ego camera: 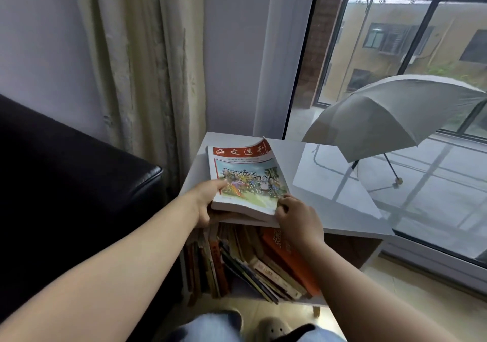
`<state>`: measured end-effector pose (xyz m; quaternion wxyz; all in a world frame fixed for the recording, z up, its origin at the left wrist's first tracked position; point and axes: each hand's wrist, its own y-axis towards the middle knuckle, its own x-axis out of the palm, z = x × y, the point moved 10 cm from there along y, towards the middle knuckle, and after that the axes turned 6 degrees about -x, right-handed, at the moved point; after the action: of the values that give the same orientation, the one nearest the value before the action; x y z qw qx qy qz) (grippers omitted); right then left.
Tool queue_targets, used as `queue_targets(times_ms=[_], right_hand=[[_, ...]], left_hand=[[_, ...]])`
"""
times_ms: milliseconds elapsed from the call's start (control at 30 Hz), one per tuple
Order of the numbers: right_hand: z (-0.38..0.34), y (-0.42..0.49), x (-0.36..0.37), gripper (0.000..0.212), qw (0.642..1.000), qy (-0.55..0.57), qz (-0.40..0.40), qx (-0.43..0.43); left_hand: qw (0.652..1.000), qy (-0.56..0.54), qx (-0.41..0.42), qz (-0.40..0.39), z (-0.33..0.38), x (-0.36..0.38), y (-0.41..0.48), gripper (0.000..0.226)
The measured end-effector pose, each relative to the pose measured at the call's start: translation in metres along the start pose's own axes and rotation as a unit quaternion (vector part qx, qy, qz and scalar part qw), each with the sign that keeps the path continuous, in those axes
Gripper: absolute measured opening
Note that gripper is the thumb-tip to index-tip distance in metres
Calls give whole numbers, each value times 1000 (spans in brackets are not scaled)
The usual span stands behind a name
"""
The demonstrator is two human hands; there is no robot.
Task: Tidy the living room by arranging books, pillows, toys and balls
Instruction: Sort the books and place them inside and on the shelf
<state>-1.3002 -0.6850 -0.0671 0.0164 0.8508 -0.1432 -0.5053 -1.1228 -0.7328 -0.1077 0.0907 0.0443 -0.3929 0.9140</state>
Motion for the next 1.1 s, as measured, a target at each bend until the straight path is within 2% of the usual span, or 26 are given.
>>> queue_targets(times_ms=[67, 133, 200, 367, 433, 467, 533, 600, 667, 700, 733, 800, 833, 867, 933, 1000, 1067, 1100], right_hand=[[6, -4, -6, 27, 999, -48, 7, -7], [10, -4, -10, 28, 995, -104, 8, -3], [15, -6, -11, 38, 991, -132, -17, 15], [9, -15, -15, 67, 997, -15, -68, 32], [-4, -19, -14, 71, 997, 8, -70, 7], [-11, -21, -14, 73, 996, 62, -66, 7], [-16, -23, -21, 74, 974, 222, -22, 42], [0, -29, -33, 59, 940, 326, 52, 88], [20, -40, -42, 41, 913, 381, 102, 101], [32, -48, -44, 31, 896, 415, 111, 109], [42, -55, -44, 27, 884, 441, 105, 109], [54, -70, -42, 33, 891, 443, 60, 78], [56, -74, -41, 36, 903, 425, 37, 53], [58, -83, -40, 39, 913, 406, 16, 29], [61, -98, -30, 42, 922, 387, -31, -5], [72, -114, -7, 41, 932, 350, -99, -11], [87, -130, 16, 35, 948, 276, -158, -17], [95, -136, 25, 34, 955, 240, -176, -16]], left_hand=[[999, 25, 21, 3, -4, 5, -4, 22], [985, 84, 112, 97, 0, 0, -5, 24], [951, 145, 216, 169, 2, 6, -24, 26], [862, 291, 362, 202, -5, 26, -60, 24], [820, 348, 409, 198, -6, 40, -73, 26], [796, 386, 428, 186, -8, 49, -77, 29], [724, 474, 470, 178, -13, 67, -86, 35], [632, 496, 575, 155, -17, 86, -104, 38], [607, 506, 609, 69, -31, 100, -101, 48], [655, 495, 571, -6, -43, 105, -89, 53], [727, 465, 500, -70, -56, 106, -75, 57], [898, 317, 242, -183, -101, 100, -39, 58], [942, 235, 149, -188, -116, 93, -27, 53], [963, 165, 97, -187, -127, 90, -22, 48], [978, 15, 48, -202, -133, 89, -14, 46], [963, -105, 14, -247, -136, 91, -7, 63], [948, -146, -32, -281, -143, 97, 0, 87], [952, -144, -65, -264, -151, 96, 6, 98]])
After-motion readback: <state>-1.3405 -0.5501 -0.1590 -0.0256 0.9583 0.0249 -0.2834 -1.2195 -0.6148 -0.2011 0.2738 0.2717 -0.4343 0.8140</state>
